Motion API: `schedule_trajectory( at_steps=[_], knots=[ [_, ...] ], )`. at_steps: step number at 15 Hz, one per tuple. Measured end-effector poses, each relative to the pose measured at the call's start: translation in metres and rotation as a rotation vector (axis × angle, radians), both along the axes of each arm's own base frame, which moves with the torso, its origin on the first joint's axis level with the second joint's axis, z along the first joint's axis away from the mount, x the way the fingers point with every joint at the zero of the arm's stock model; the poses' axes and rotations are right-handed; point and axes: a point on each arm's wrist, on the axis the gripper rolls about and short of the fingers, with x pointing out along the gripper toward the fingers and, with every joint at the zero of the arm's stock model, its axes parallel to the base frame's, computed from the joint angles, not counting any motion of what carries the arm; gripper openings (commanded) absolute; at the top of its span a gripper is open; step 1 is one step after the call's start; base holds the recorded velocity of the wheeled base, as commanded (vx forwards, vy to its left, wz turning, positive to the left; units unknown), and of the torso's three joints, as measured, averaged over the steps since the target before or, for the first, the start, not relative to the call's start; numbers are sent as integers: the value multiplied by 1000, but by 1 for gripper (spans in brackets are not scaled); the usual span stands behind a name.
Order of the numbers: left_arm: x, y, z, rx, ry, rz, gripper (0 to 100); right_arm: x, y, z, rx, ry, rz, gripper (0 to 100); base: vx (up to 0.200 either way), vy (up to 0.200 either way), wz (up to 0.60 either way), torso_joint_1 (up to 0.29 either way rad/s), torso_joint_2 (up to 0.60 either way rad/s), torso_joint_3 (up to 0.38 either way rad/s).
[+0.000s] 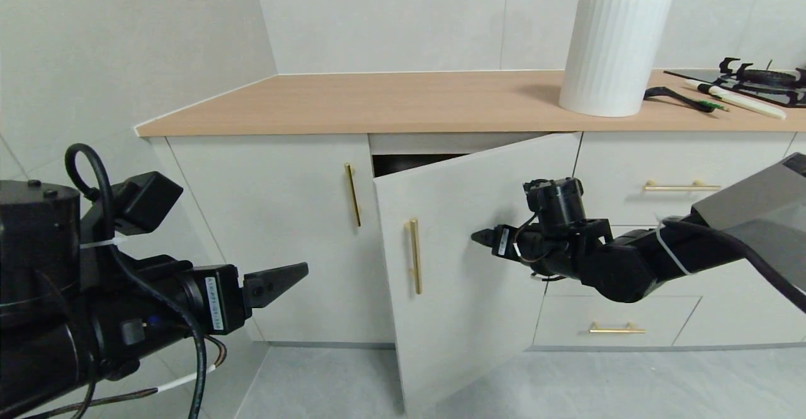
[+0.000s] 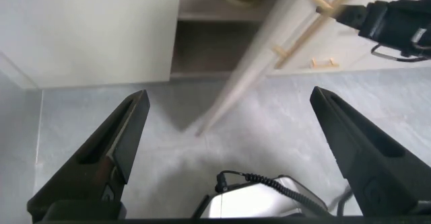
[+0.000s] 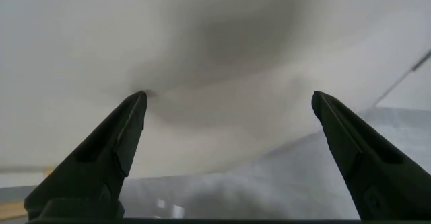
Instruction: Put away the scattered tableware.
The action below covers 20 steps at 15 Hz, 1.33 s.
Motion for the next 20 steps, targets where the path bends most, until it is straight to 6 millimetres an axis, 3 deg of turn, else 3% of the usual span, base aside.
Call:
schedule_trajectory(
  at_steps=[10,20],
  knots=[
    [0,0,0,-3,1,2,100,37,30,4,223,-48,-194,100,0,0,0,0,0,0],
    [1,0,-1,-1,6,3,100,84,27,-28,163,-84,-397,100,0,0,0,0,0,0]
  ],
)
